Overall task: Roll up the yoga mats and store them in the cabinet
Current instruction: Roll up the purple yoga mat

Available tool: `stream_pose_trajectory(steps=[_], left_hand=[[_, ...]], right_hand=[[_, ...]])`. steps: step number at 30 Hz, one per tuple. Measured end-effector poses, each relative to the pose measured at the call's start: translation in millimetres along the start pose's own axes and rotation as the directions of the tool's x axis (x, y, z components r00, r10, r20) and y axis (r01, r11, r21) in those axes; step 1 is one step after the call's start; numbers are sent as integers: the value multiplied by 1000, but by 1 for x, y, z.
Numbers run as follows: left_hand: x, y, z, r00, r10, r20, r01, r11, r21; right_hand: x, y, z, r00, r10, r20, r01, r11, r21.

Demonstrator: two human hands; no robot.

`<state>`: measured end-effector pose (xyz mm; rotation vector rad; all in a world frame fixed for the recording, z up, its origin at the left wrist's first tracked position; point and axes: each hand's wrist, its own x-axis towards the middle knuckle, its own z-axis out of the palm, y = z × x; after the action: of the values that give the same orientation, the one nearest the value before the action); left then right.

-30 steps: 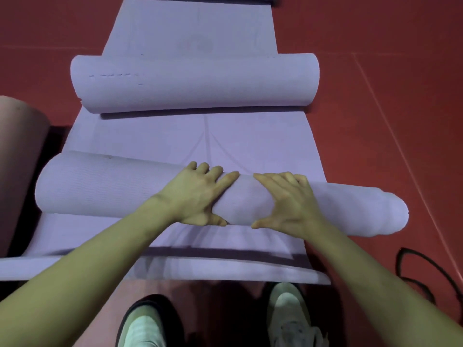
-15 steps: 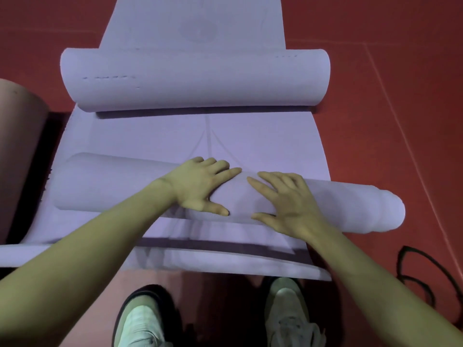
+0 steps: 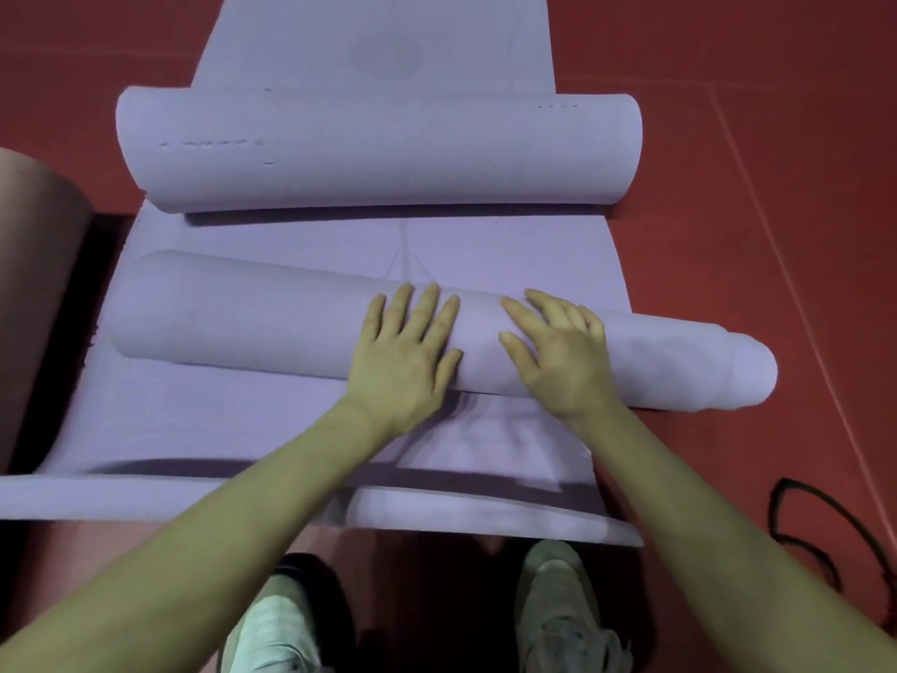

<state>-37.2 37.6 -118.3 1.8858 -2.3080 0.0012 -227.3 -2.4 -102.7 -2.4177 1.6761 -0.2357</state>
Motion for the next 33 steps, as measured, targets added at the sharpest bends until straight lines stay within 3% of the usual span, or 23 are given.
stream_pose_trajectory(steps=[4,11,14,18,23,28,33], left_hand=[[29,-9,-5,992,-9,126,16,998,-55],[13,-8,-12,989,-93,117,82,992,97],[14,-15,-12,985,-90,148,74,991,108],[43,-26,-17,970,-68,232,60,997,44],[72,-42,-23,951,-2,310,-11,999,40],[83,-52,-22,955,53,293,-98,986,138],[111,-55,-17,948,31,317,-95,978,188]], right_hand=[[-10,-7,8,987,-85,-137,74,994,-84],[19,-12,10,998,36,-55,-48,974,-222],[31,-15,8,997,48,-63,-60,976,-208],[20,-20,11,987,-68,-149,45,988,-150],[36,-13,5,997,-54,-53,45,986,-163],[63,-6,-5,980,32,198,-4,990,-143],[90,1,-1,971,62,229,-21,984,-178]])
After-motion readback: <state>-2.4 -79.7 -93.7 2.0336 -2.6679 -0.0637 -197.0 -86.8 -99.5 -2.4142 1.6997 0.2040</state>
